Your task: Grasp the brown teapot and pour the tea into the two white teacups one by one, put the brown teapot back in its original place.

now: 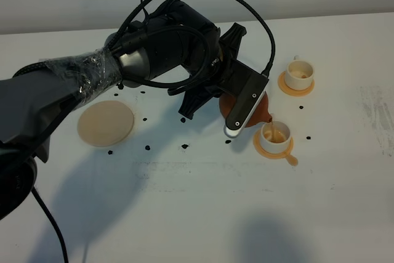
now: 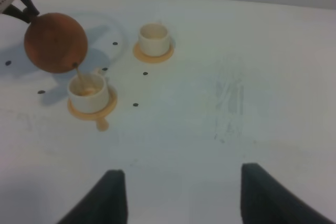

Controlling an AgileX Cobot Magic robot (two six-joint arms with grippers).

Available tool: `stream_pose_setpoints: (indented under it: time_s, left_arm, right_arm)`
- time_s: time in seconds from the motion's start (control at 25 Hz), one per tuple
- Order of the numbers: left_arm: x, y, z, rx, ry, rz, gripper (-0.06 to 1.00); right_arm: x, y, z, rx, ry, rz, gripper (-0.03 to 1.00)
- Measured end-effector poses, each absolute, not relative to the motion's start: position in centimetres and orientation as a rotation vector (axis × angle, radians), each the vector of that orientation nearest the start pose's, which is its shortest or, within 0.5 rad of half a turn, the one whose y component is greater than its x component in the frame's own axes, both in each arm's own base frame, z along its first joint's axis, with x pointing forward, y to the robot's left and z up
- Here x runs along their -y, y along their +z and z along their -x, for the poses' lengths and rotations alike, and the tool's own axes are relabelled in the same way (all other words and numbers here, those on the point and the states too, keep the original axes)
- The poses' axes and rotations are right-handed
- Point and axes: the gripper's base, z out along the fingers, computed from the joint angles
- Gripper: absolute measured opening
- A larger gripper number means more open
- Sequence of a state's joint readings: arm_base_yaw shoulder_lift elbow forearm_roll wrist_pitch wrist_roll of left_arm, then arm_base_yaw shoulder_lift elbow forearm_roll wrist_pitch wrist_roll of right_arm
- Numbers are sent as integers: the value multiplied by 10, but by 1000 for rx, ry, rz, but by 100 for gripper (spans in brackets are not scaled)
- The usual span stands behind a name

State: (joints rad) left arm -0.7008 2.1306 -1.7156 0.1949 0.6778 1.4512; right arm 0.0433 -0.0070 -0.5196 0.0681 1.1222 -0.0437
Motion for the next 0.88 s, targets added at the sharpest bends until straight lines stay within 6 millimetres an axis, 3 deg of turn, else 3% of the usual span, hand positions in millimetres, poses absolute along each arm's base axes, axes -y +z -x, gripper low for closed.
stream_pose_setpoints:
  time_s: [0.88]
  left_arm:
    - [305, 210, -372, 1422, -764, 3269, 12]
  right_arm:
    - [-5, 278, 11, -2076, 82, 97, 47]
